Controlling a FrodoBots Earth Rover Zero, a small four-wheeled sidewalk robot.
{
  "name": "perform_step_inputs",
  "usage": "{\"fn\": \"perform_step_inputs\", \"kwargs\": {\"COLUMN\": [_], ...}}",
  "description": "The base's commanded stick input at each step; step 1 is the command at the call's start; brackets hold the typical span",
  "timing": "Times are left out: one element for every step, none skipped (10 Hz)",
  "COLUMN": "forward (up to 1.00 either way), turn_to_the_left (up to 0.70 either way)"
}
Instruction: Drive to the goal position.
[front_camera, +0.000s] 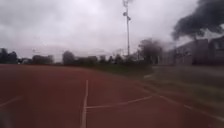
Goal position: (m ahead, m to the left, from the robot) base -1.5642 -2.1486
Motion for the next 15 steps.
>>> {"fn": "perform_step_inputs", "kwargs": {"forward": [0.45,0.49,0.64,0.70,0.70,0.70,0.70,0.45,0.45,0.45,0.45,0.45,0.45,0.45,0.45], "turn_to_the_left": [0.27,0.25,0.17,0.14,0.14,0.14,0.14,0.00,0.00,0.00,0.00,0.00,0.00,0.00,0.00]}}
